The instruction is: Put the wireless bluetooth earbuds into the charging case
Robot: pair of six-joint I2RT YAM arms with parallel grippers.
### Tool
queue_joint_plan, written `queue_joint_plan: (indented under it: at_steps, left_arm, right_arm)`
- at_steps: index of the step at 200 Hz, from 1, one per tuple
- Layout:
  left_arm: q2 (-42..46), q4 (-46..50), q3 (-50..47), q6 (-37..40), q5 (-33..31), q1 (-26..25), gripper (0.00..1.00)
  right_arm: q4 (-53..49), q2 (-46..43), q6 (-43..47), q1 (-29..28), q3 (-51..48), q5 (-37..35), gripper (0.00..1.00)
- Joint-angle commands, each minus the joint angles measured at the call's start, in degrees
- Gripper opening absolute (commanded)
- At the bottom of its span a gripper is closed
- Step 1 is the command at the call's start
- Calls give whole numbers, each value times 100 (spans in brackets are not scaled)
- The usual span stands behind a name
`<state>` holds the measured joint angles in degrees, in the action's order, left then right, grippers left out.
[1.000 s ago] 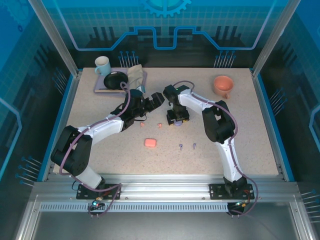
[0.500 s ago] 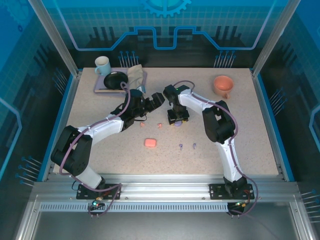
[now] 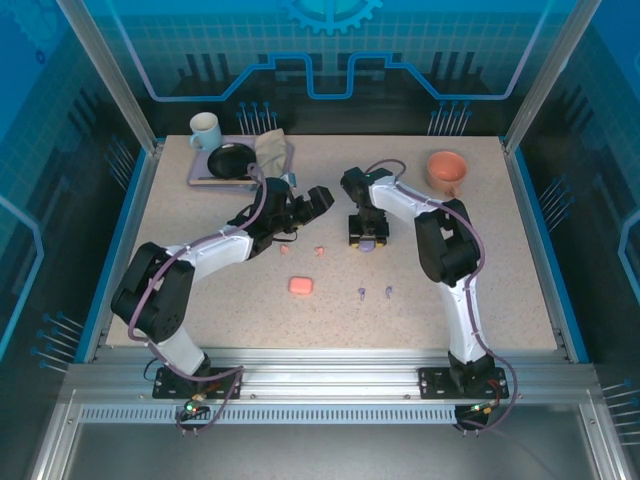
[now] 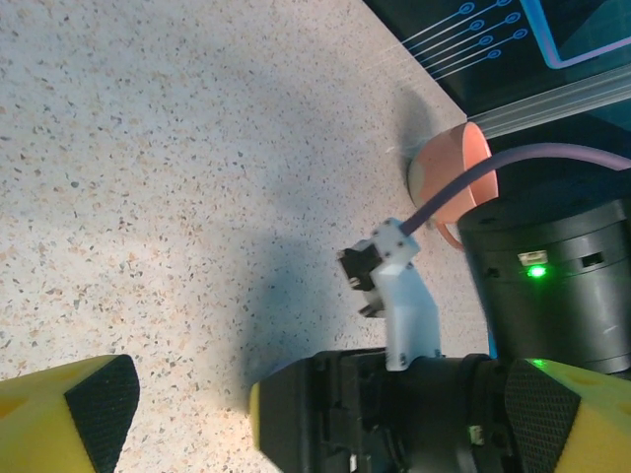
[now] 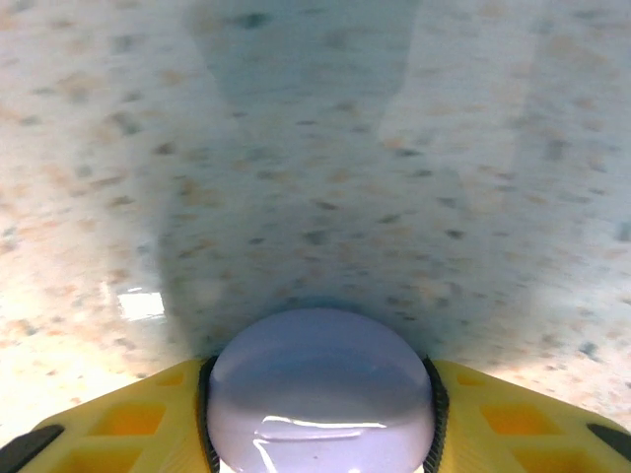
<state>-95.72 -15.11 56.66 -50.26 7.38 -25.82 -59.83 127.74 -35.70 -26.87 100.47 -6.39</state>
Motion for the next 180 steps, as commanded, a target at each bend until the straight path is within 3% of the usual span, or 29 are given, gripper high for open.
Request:
queue_joint_plan:
  at_steps: [1, 77, 111, 180]
  left_arm:
    - [-122, -186, 169, -131, 169, -71, 99]
    - [-507, -425, 162, -245, 290, -440, 99]
    - [-622, -595, 91, -354, 280, -522, 99]
    - [-622, -572, 159, -342, 264, -529, 99]
  right_arm:
    - [-46, -165, -848, 317, -358, -264, 48]
    - [299, -175, -1767, 604, -501, 336, 47]
    - [88, -50, -1646, 617, -396, 196, 65]
    - [-334, 174, -1348, 519, -200, -221, 65]
